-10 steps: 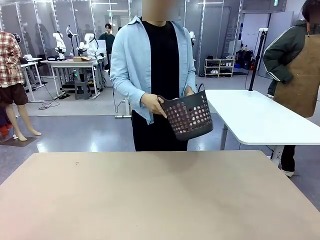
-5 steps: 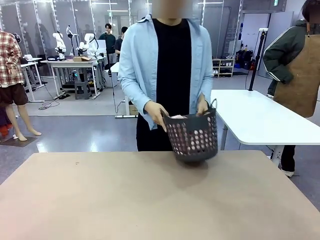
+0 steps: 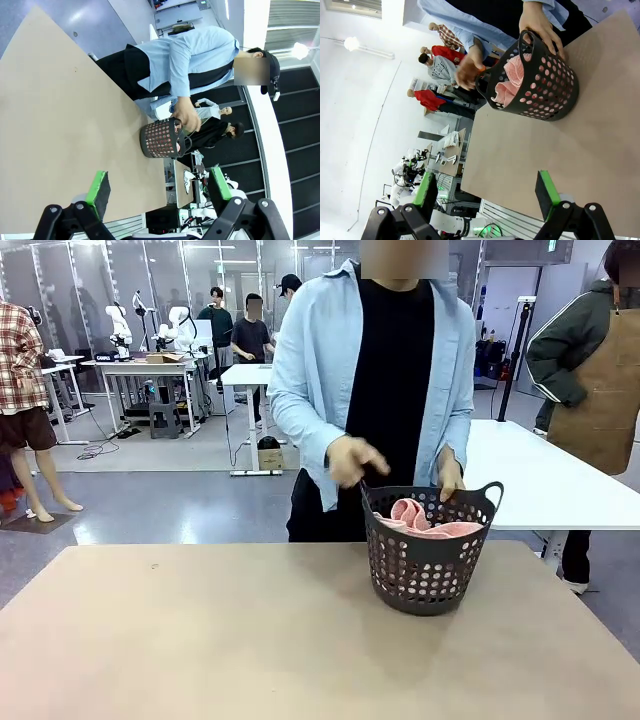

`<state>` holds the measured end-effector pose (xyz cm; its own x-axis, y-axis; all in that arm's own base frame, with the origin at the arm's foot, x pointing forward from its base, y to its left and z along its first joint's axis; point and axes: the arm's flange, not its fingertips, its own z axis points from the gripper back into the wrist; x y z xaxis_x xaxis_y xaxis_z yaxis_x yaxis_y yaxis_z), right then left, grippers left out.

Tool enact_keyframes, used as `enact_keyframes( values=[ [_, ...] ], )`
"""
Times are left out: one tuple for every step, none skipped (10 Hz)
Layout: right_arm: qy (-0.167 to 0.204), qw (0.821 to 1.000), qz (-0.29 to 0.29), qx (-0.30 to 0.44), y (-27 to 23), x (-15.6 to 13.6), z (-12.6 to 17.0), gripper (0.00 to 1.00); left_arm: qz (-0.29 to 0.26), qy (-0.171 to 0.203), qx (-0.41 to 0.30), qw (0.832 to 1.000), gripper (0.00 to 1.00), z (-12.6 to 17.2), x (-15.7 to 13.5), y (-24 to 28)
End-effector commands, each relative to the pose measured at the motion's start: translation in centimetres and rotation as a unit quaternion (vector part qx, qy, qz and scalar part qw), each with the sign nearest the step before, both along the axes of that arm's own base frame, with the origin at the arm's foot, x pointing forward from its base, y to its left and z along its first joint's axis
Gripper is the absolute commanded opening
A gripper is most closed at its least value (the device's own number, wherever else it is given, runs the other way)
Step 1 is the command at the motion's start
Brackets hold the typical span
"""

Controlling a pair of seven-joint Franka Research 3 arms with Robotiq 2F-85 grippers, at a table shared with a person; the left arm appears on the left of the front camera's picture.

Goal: Fold the towel.
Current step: Grab the top end of the 100 cm Hotel Towel extended by the human.

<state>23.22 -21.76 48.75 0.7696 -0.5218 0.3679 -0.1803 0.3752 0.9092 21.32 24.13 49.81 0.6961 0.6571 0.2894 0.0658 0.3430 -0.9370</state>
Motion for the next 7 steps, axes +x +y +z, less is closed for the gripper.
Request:
enact_keyframes(
  values=[
    [-0.002, 1.000, -0.001, 0.004, 0.01, 0.12, 0.17, 1.00, -0.004, 0.003, 0.000, 1.000, 1.00, -0.02, -0.18, 0.01],
    [-0.002, 1.000, -0.001, 0.004, 0.01, 0.12, 0.17, 1.00, -0.004, 0.003, 0.000, 1.000, 1.00, -0.02, -0.18, 0.01],
    [-0.002, 1.000, -0.001, 0.004, 0.01, 0.12, 0.17, 1.00, -0.004, 0.003, 0.000, 1.000, 1.00, -0.02, -0.18, 0.01],
    [-0.002, 1.000, -0.001, 0.004, 0.01, 0.12, 0.17, 1.00, -0.004, 0.003, 0.000, 1.000, 1.00, -0.02, -0.18, 0.01],
    [-0.002, 1.000, -0.001, 0.004, 0.01, 0.12, 0.17, 1.00, -0.004, 0.003, 0.000, 1.000, 1.00, -0.02, -0.18, 0.01],
    [-0.002, 1.000, -0.001, 0.004, 0.01, 0.12, 0.17, 1.00, -0.004, 0.003, 0.000, 1.000, 1.00, -0.02, -0.18, 0.01],
    [-0.002, 1.000, -0.001, 0.004, 0.01, 0.12, 0.17, 1.00, -0.004, 0.003, 0.000, 1.000, 1.00, -0.02, -0.18, 0.01]
  ],
)
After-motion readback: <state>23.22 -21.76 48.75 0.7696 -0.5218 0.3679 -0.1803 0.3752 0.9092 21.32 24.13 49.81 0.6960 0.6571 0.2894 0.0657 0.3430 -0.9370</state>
